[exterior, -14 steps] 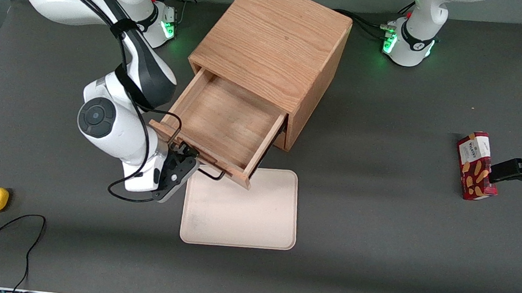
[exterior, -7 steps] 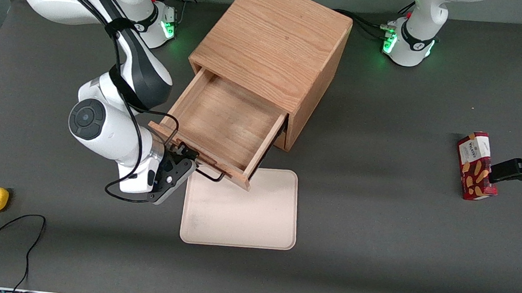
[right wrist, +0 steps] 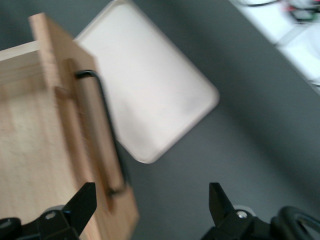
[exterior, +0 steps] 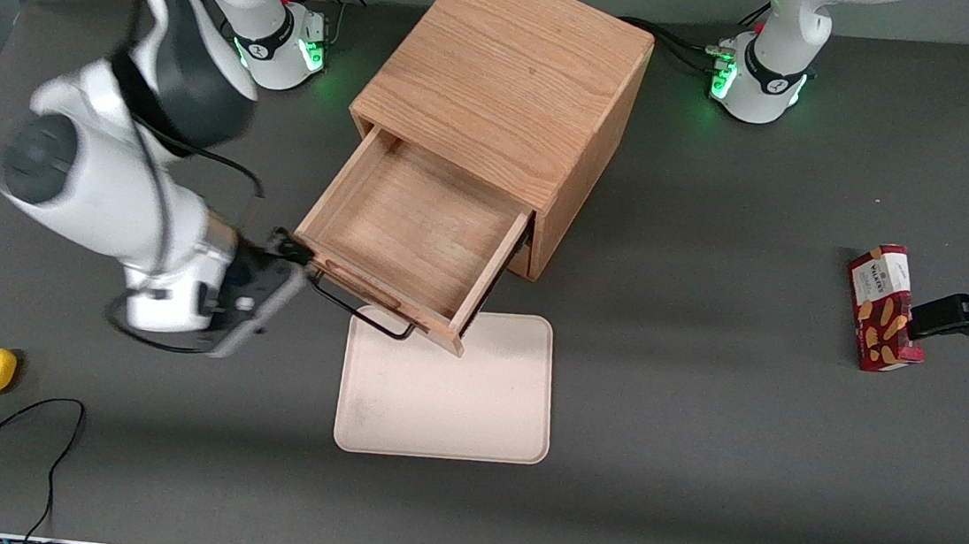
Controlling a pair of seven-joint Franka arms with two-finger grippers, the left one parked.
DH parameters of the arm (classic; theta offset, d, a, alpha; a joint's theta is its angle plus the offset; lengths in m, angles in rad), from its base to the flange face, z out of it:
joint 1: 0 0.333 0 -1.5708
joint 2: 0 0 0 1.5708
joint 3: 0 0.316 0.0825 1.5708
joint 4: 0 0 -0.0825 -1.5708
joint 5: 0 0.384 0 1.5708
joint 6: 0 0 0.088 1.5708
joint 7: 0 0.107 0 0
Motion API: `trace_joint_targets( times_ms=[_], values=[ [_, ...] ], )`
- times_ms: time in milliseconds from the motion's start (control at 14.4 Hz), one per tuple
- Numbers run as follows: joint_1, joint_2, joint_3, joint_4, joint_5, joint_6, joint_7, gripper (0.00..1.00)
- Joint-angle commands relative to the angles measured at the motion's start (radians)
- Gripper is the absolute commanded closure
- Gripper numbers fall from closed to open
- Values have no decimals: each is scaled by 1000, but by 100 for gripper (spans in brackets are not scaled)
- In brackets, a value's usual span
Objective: Open upper drawer
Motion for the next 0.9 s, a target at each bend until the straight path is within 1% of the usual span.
trace_joint_targets(
  times_ms=[0,69,139,208,347,417,556,764,833],
  values=[
    [-6,-100,-122,-8,26,-22,-53,0],
    [-6,-137,-144,-17,26,-50,-32,0],
    [-4,-161,-182,-28,26,-88,48,0],
    [-4,-193,-211,-37,28,-133,181,0],
    [-19,-261,-230,-81,29,-211,426,0],
    [-33,-289,-231,-104,44,-233,478,0],
    [-50,-312,-242,-117,57,-271,488,0],
    [-58,-323,-303,-117,87,-288,488,0],
    [-58,-321,-312,-117,86,-288,486,0]
  ],
)
